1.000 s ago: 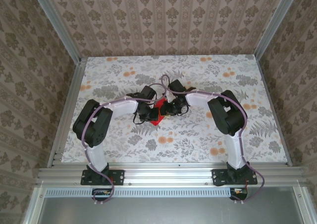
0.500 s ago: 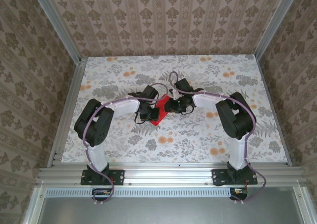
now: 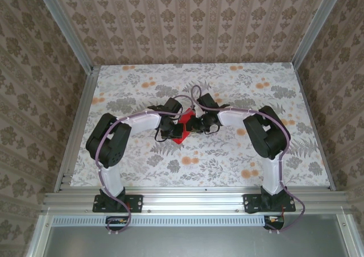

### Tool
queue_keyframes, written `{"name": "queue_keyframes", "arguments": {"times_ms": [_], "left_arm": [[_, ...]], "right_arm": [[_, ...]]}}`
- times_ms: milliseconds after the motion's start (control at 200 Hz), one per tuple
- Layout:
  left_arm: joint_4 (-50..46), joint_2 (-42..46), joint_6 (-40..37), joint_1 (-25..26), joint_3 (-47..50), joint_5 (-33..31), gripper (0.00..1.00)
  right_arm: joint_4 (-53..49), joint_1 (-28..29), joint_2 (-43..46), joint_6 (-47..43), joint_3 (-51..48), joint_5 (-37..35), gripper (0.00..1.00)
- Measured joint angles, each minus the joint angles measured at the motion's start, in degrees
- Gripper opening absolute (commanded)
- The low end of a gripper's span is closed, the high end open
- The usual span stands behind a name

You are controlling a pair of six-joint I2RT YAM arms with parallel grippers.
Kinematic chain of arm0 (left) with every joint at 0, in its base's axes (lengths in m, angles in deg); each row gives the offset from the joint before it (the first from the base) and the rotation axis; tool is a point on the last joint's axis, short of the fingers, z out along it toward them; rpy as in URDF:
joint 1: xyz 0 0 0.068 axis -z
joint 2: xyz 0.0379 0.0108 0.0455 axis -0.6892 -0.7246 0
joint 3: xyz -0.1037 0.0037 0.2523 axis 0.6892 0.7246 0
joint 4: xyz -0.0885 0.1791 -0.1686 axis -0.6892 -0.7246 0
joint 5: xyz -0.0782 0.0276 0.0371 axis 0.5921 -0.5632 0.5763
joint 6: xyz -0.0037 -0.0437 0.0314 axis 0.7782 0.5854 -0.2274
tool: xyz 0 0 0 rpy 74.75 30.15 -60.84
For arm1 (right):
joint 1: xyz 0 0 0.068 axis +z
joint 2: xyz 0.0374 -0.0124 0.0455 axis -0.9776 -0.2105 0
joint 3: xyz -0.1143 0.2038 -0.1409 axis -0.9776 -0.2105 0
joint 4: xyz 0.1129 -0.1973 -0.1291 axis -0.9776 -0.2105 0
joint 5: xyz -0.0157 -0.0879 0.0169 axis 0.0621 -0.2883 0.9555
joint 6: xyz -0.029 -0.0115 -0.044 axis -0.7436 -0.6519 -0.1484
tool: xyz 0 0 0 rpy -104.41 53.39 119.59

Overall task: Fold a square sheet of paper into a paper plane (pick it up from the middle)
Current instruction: Fold the triangle a second time at the center of the table.

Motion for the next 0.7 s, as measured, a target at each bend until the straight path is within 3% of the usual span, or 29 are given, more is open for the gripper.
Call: {"name": "queue_keyframes", "arguments": {"times_ms": [365, 555, 700], "left_arm": [[-0.7, 1.4, 1.3, -1.0, -0.4, 0.4, 0.19], [5.2, 7.9, 4.0, -4.5, 1.5, 5.3, 0.16], [9.9, 7.9, 5.6, -5.5, 2.4, 9.4, 0.11]], "right_arm": [[-3.2, 0.0, -2.0, -0.1, 2.3, -1.1, 0.14], [-4.1, 0.0, -2.2, -0.3, 2.9, -1.3, 0.14], [-4.6, 0.0, -2.4, -0.3, 3.3, -1.3, 0.13]]}}
